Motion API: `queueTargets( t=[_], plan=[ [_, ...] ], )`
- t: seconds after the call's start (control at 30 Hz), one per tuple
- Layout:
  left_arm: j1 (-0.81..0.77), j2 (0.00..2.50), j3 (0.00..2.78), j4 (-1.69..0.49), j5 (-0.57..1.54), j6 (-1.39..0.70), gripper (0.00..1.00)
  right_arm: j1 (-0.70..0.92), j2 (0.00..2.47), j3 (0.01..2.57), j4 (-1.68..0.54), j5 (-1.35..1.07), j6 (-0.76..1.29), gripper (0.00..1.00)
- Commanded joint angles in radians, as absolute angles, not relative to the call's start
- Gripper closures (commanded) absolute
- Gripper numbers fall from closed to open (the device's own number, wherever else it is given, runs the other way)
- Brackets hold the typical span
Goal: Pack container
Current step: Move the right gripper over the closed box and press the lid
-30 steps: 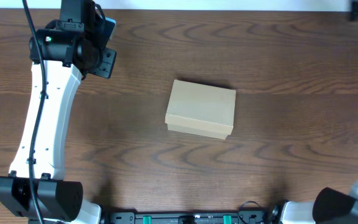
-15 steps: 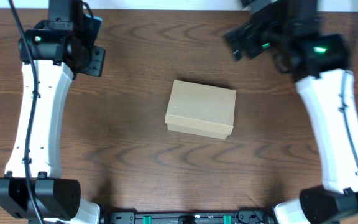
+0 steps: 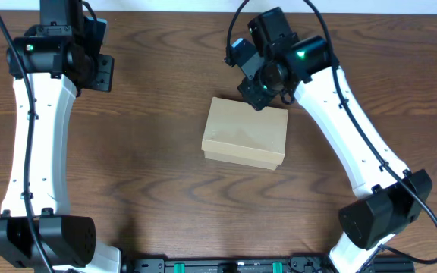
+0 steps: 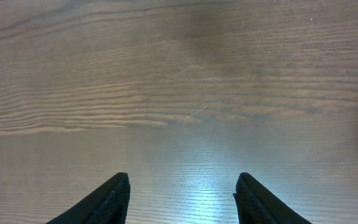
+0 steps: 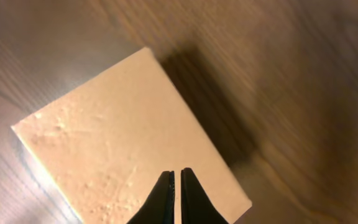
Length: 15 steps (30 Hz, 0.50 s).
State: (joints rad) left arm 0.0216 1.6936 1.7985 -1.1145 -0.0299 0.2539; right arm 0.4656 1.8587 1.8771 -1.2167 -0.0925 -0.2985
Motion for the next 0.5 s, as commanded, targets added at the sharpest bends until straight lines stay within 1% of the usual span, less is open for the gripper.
queueTargets(
  t=[0.0, 0.23, 0.47],
  plan=[
    [0.027, 1.69, 1.804, -1.113, -0.025, 0.231, 0.45, 0.488, 1.859, 1.863, -1.237, -0.088, -0.284, 0.98],
    [0.027, 1.69, 1.804, -1.114, -0.025, 0.23, 0.45, 0.556, 1.858, 1.811, -1.276, -0.078, -0.249, 0.98],
    [0.027, 1.69, 1.804, -1.114, -0.025, 0.227, 0.46, 0.604, 1.851, 1.723, -1.237, -0.039, -0.161, 0.98]
  ],
)
